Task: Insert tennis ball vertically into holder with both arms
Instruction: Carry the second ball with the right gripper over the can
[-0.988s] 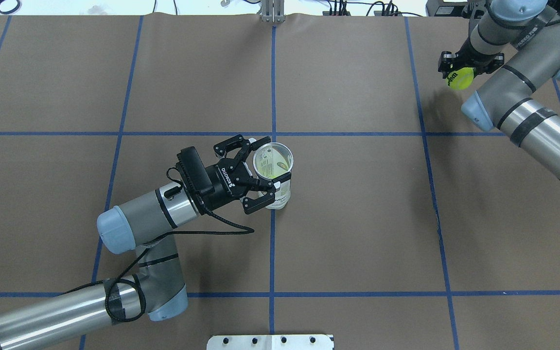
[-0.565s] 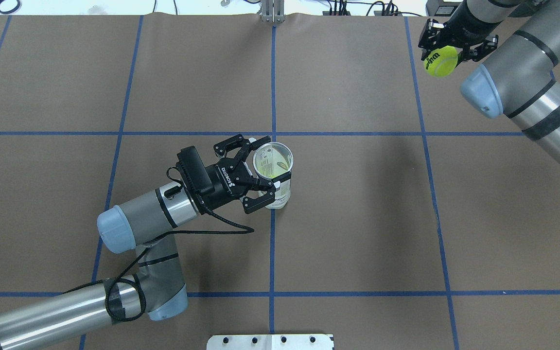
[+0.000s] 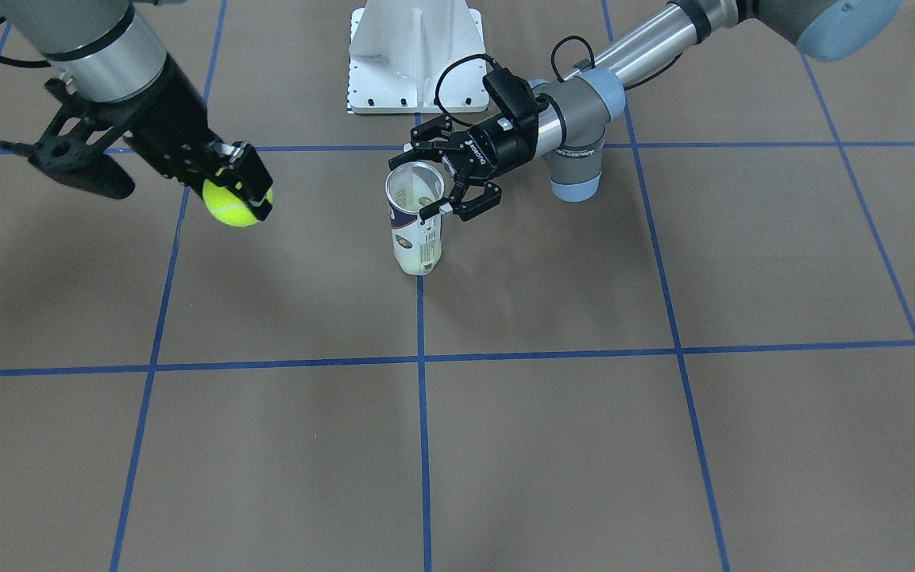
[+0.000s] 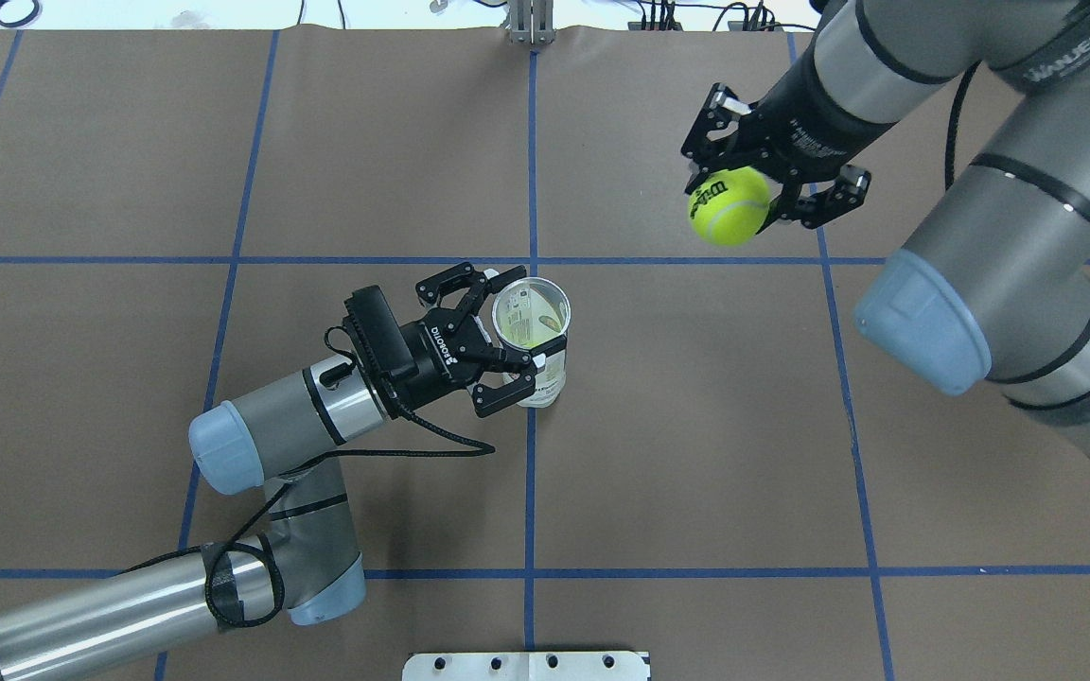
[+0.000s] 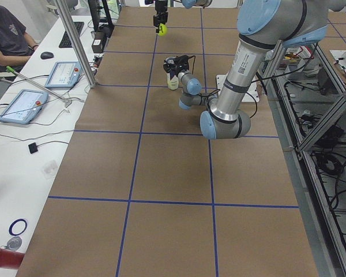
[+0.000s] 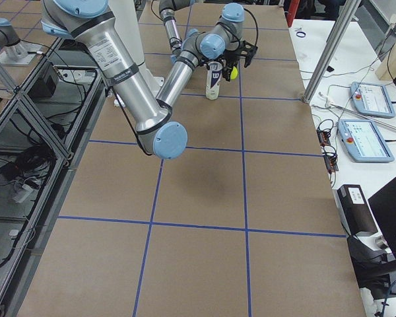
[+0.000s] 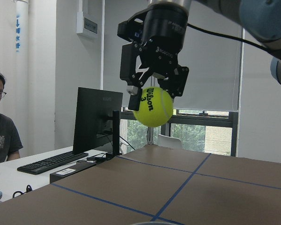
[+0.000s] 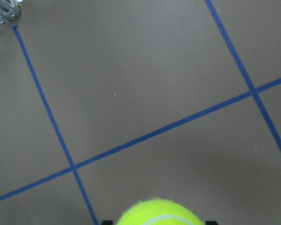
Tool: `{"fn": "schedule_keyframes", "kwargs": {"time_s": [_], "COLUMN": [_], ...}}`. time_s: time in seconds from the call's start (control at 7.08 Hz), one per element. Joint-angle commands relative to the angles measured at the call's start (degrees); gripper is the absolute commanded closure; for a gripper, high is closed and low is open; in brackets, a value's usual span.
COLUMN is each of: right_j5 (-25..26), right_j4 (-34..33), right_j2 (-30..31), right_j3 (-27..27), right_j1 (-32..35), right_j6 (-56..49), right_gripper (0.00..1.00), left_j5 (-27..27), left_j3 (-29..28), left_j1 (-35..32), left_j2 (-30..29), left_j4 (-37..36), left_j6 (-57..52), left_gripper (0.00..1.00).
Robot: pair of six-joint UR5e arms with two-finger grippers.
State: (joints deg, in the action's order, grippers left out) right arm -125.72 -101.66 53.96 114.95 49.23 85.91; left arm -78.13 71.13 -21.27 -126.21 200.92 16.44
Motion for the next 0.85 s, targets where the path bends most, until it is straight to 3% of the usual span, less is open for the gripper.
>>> {"fn": "schedule_keyframes", "kwargs": {"time_s": [0.0, 0.28, 0.71], "right_j5": [4.23, 7.15, 8.39], "right_j4": [-0.12, -0.03, 0.41], "right_j2": [-4.73, -9.21, -10.54], "right_j3": [0.54, -3.22, -5.52], "right_j1": [-8.50, -12.30, -13.28], "right_j6": [7.32, 9.36, 9.27], "right_gripper": [1.00, 1.00, 1.00], "left_j5": [0.00, 0.00, 0.00], "left_j3": [0.06, -0.11, -0.20], "left_j1": [0.00, 0.00, 0.09], "left_j2": [0.00, 0.00, 0.09], "left_j4": [0.00, 0.00, 0.00], "left_j6": [0.00, 0.09, 0.09], "left_gripper": [0.12, 0.12, 0.12]}}
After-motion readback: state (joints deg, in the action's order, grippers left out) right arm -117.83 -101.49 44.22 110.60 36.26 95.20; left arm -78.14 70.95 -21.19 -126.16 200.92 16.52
